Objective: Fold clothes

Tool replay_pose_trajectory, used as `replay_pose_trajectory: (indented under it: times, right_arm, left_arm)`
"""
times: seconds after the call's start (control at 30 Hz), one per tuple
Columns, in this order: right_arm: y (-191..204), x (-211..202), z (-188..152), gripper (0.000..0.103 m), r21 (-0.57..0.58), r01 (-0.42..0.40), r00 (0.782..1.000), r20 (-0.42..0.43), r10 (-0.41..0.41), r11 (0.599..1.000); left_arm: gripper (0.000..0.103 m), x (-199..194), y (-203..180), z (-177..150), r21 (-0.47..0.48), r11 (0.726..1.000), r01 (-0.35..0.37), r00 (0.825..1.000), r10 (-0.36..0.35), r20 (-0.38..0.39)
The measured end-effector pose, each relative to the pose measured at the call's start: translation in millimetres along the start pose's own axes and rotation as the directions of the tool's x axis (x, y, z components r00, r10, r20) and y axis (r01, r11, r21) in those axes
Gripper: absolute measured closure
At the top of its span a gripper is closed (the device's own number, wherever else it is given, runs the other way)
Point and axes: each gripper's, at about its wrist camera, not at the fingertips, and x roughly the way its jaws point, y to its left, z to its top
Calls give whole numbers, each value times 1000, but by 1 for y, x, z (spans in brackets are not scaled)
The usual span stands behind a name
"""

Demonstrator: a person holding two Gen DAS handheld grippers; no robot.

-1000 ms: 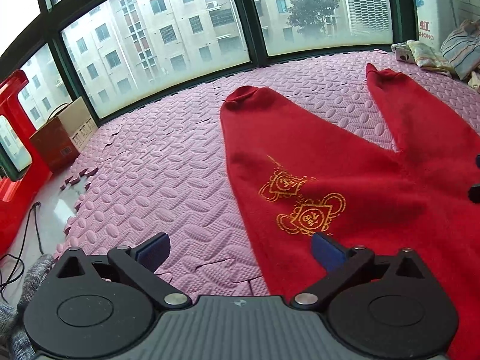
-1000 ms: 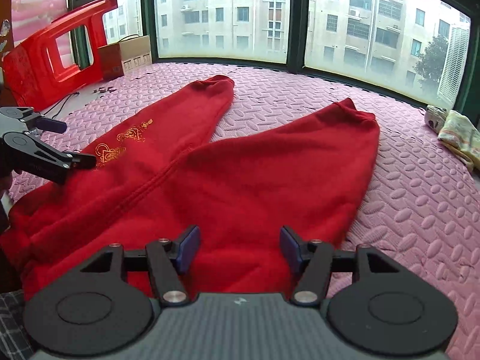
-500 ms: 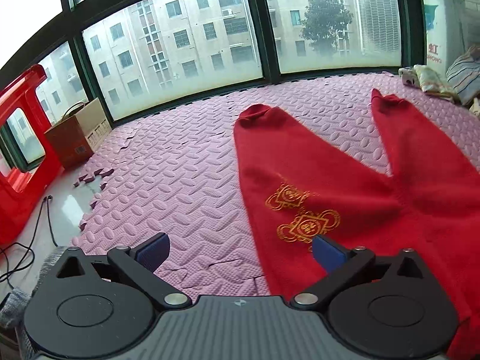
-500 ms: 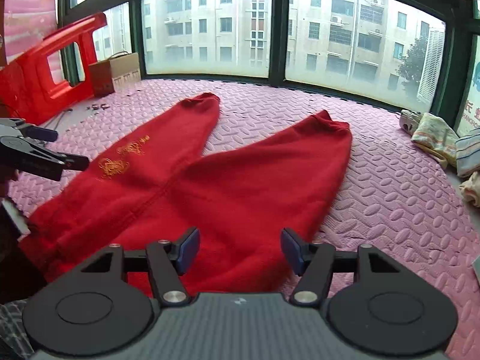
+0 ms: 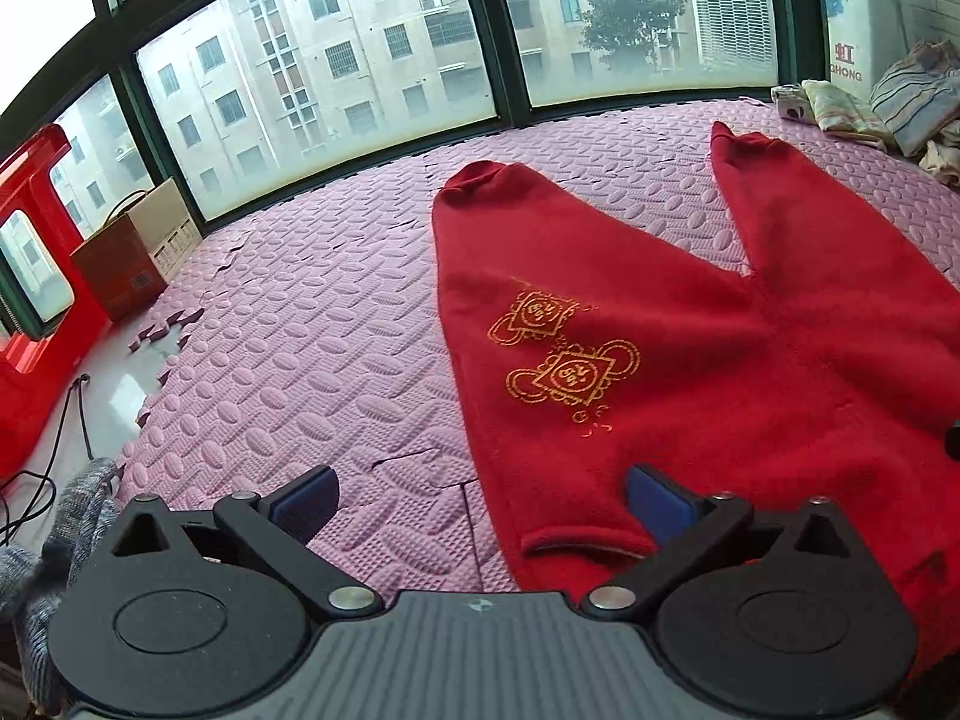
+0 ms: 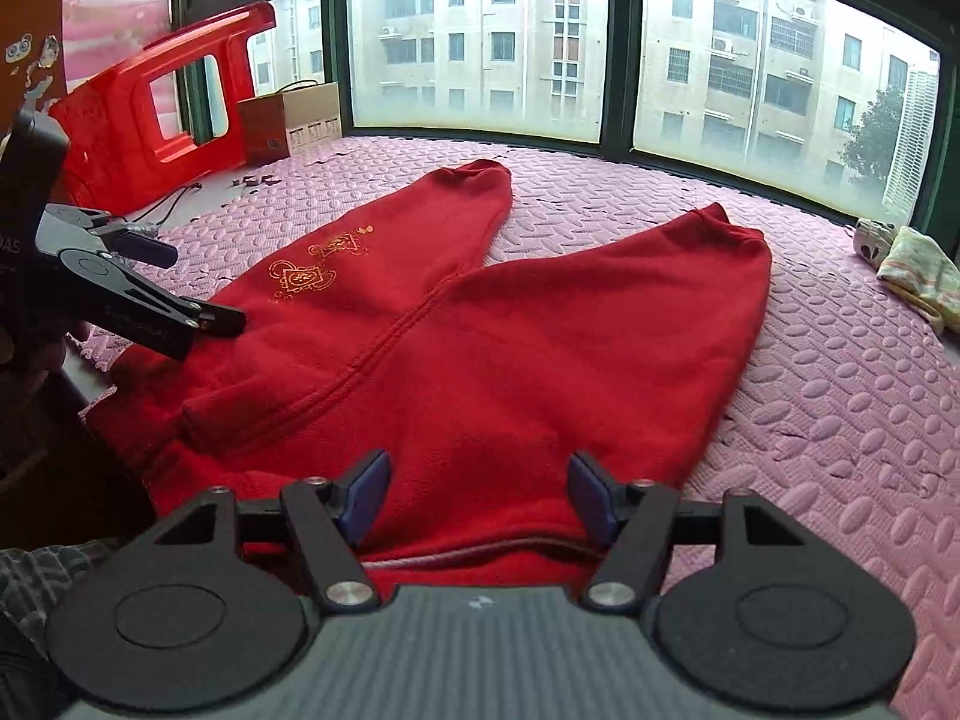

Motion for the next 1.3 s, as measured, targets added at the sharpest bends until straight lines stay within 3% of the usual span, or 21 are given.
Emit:
replay_pose_trajectory:
  times: [0.2, 0.33, 0.43, 0.63, 0.73, 0.87, 1.03, 1.17, 1.3]
  right_arm:
    - [-10, -12, 7, 37, 57, -29, 999, 24, 28, 998]
    - [-16, -13, 12, 37, 78, 5, 999, 53, -9, 997]
    - [-22, 4, 4, 40, 86, 45, 999, 2, -45, 995]
    - [-30, -6, 7, 41, 83, 51, 998, 19, -53, 995]
    - [-39, -1, 6, 41, 115, 58, 998, 7, -59, 992]
    - [-50, 5, 2, 41, 145, 39, 999, -29, -36, 989]
    - [-74, -5, 6, 44, 242, 55, 998, -24, -51, 969]
    - [-96, -6, 13, 50, 301, 66, 998, -24, -62, 951]
    - [-118, 2, 21, 55, 354, 76, 997, -33, -69, 932]
  left_arm:
    - [0, -4, 2, 2, -1, 1000, -11, 1000, 11, -8]
    - [0, -8, 1, 6, 10, 1000, -24, 1000, 23, 8]
    - [0, -1, 2, 3, 18, 999, -30, 999, 30, -10]
    - [0, -8, 3, 8, 14, 1000, -17, 1000, 17, -3]
    - [0, -19, -5, 13, 24, 1000, 15, 1000, -15, 27]
    - [0, -40, -21, 20, 63, 991, 117, 990, -121, 76]
    - [0, -68, -61, 24, 205, 938, 280, 944, -308, 120]
    - [0, -81, -100, 25, 318, 858, 404, 883, -456, 107]
    - [4, -84, -137, 20, 419, 775, 473, 835, -546, 67]
